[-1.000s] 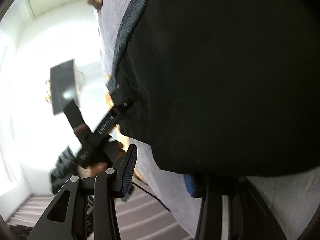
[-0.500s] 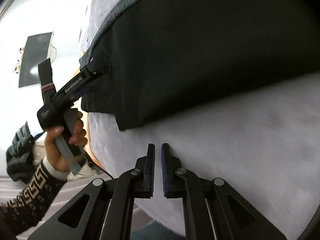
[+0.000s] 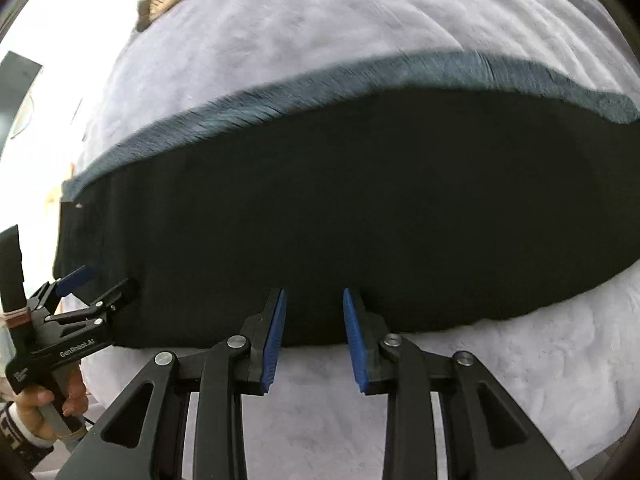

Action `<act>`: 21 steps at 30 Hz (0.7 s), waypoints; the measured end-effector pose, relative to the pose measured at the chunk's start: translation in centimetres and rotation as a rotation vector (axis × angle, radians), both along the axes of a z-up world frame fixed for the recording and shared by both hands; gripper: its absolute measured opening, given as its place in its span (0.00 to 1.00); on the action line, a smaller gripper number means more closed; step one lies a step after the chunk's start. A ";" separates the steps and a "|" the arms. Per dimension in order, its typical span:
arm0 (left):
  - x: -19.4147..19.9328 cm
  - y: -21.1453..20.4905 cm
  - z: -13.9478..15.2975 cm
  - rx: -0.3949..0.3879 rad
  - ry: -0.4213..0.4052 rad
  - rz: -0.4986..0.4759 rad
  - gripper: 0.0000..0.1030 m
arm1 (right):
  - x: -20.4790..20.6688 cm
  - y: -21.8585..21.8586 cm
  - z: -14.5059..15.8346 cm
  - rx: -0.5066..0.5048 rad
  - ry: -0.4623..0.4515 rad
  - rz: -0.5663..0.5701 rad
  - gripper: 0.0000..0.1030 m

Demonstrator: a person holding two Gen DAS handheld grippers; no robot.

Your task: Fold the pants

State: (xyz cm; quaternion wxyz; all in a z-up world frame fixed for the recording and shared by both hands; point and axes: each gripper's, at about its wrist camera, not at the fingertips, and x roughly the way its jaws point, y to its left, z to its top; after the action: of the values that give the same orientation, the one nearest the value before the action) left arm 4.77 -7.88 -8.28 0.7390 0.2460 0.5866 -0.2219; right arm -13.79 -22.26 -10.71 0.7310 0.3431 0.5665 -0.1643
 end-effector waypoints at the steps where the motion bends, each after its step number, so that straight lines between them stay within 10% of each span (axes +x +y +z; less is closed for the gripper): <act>1: -0.1 0.2 0.1 -0.004 0.008 0.013 1.00 | -0.4 -0.1 0.2 0.004 -0.004 -0.005 0.31; 21: -8.2 -8.6 3.8 0.038 0.044 -0.183 1.00 | -13.3 -2.5 2.2 0.101 -0.015 -0.184 0.45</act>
State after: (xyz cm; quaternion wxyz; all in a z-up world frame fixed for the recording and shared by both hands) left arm -3.38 -16.50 -4.48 0.6979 0.3076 0.5817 -0.2826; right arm -27.13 -24.78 -8.53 0.6986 0.4314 0.5350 -0.1993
